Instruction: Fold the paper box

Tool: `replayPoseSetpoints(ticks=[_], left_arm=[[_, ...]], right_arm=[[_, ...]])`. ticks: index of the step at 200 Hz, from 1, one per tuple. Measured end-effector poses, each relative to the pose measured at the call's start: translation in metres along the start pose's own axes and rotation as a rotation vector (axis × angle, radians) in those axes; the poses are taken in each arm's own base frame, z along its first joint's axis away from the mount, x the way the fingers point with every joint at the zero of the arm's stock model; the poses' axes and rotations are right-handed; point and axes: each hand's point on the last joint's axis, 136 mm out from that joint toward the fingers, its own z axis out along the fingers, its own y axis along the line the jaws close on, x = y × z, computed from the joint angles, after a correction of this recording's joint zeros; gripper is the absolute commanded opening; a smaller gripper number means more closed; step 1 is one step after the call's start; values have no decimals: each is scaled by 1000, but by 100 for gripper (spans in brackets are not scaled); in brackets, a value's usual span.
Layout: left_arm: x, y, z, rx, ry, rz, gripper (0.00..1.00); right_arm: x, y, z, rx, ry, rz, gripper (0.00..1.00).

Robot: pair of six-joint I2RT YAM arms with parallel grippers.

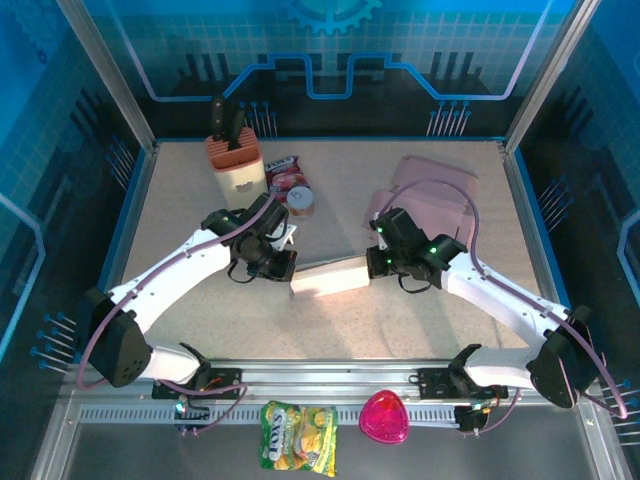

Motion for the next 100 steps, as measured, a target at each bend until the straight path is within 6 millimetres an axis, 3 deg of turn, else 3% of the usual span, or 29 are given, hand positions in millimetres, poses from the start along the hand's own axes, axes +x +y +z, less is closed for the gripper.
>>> replayPoseSetpoints(ticks=[54, 100], left_arm=[[-2, 2, 0, -12, -14, -1, 0], [-2, 3, 1, -14, -20, -2, 0]], right_arm=[[4, 9, -9, -49, 6, 12, 31], [0, 17, -32, -117, -53, 46, 58]])
